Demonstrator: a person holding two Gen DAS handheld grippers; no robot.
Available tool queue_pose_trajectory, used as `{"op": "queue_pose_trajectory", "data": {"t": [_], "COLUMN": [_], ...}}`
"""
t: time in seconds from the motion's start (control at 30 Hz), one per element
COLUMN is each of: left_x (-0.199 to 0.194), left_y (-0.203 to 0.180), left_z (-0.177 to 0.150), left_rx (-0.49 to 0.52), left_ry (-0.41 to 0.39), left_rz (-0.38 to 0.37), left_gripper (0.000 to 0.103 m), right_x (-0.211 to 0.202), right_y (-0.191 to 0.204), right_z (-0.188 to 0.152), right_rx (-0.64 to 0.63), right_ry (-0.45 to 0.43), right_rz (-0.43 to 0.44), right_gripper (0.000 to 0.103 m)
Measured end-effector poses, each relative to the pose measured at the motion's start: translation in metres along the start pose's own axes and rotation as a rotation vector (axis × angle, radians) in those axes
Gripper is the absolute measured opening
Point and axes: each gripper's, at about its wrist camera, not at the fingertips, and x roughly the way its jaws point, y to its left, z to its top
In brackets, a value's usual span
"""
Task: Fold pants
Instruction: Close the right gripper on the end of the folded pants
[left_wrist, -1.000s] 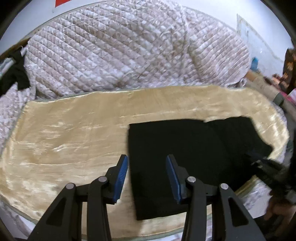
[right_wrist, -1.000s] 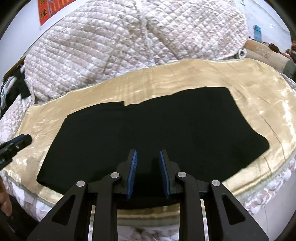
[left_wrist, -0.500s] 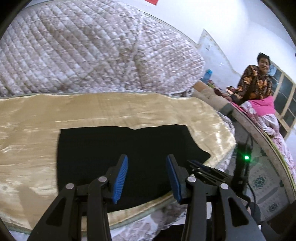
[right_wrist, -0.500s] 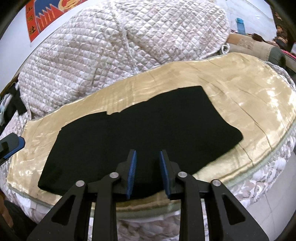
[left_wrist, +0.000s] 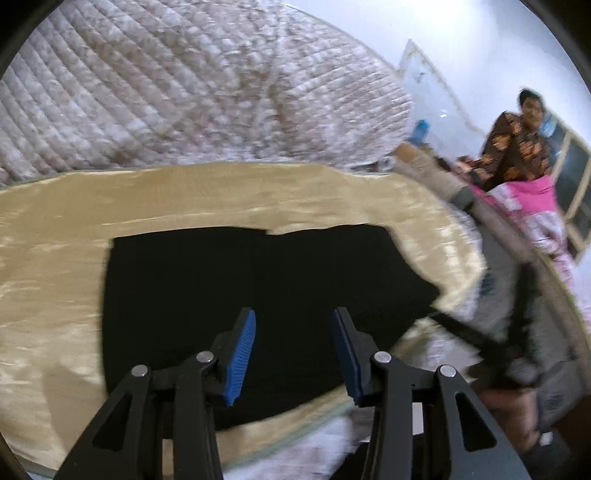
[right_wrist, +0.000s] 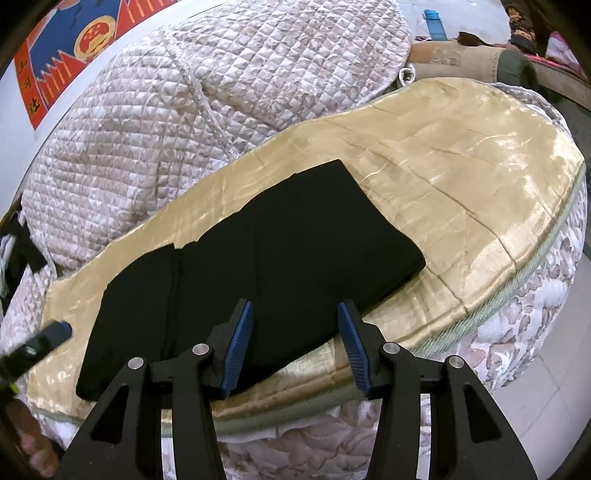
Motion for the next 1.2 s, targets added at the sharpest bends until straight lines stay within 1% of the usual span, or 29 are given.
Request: {"op": "queue_pose_trajectory", "data": {"t": [0.07,0.13,0.17,0.2,0.23,0.27,0.33,0.37,0.4,0.43,0.47,0.5,0.57,0.63,0.73,0.83,0.9,0.97,1.0,1.03,1.13,1.2], "left_x": [0.004,0.009,0.010,0.013,0.015,0.017,0.018,0.018,0.019,0.020,0.021,0.022,0.024,0.026,0.027,0.028,0.029,0.029,0.029,0.030,0.030,0.030], "left_y": [0.013,0.028,0.033,0.039,0.043,0.046,0.049,0.049,0.049,0.048,0.048,0.048,0.049,0.051,0.052,0.054,0.056,0.058,0.060,0.061,0.063,0.064], "left_z": [-0.004,-0.008,-0.009,-0.010,-0.010,-0.009,-0.011,-0.011,-0.011,-0.012,-0.013,-0.014,-0.014,-0.015,-0.015,-0.016,-0.016,-0.016,-0.016,-0.016,-0.016,-0.016], "left_rx": [-0.008,-0.026,-0.036,-0.047,-0.057,-0.064,-0.065,-0.061,-0.058,-0.054,-0.050,-0.048,-0.050,-0.053,-0.054,-0.053,-0.053,-0.057,-0.059,-0.062,-0.067,-0.064], "left_ry": [0.012,0.026,0.032,0.038,0.044,0.049,0.049,0.049,0.051,0.054,0.059,0.062,0.071,0.078,0.081,0.087,0.091,0.090,0.090,0.092,0.097,0.098], "left_rz": [0.040,0.072,0.084,0.093,0.099,0.104,0.110,0.112,0.111,0.108,0.108,0.109,0.111,0.112,0.117,0.122,0.128,0.135,0.140,0.142,0.142,0.143], "left_gripper": [0.046,0.046,0.046,0.046,0.046,0.046,0.046,0.046,0.046,0.046,0.046,0.046,0.046,0.046,0.046,0.046,0.046,0.046,0.046,0.046,0.046,0.046], "right_x": [-0.001,-0.010,-0.018,-0.023,-0.025,-0.023,-0.012,-0.005,0.005,0.010,0.012,0.011,0.010,0.016,0.027,0.028,0.021,0.010,0.010,0.013,0.038,0.046], "right_y": [-0.002,-0.005,-0.007,-0.012,-0.016,-0.026,-0.041,-0.049,-0.057,-0.060,-0.061,-0.059,-0.054,-0.052,-0.060,-0.063,-0.058,-0.049,-0.044,-0.041,-0.044,-0.047], "right_z": [0.001,0.002,0.005,0.006,0.006,0.007,0.008,0.007,0.005,0.004,0.003,0.004,0.005,0.007,0.011,0.016,0.018,0.023,0.026,0.029,0.033,0.036], "right_rx": [0.013,0.021,0.018,0.035,0.057,0.103,0.172,0.219,0.276,0.299,0.309,0.299,0.287,0.279,0.313,0.333,0.330,0.288,0.260,0.247,0.259,0.277], "right_ry": [-0.015,-0.067,-0.109,-0.136,-0.147,-0.143,-0.100,-0.073,-0.033,-0.016,-0.019,-0.027,-0.041,-0.031,-0.031,-0.047,-0.080,-0.129,-0.134,-0.126,-0.028,-0.001], "right_rz": [0.000,-0.020,-0.055,-0.066,-0.064,-0.063,-0.073,-0.060,-0.025,-0.009,-0.005,-0.007,0.023,0.016,0.013,0.005,0.025,0.042,0.046,0.045,0.024,0.028], "right_gripper": [0.048,0.049,0.050,0.051,0.055,0.057,0.057,0.057,0.057,0.057,0.057,0.057,0.057,0.057,0.057,0.057,0.057,0.047,0.046,0.046,0.046,0.040]}}
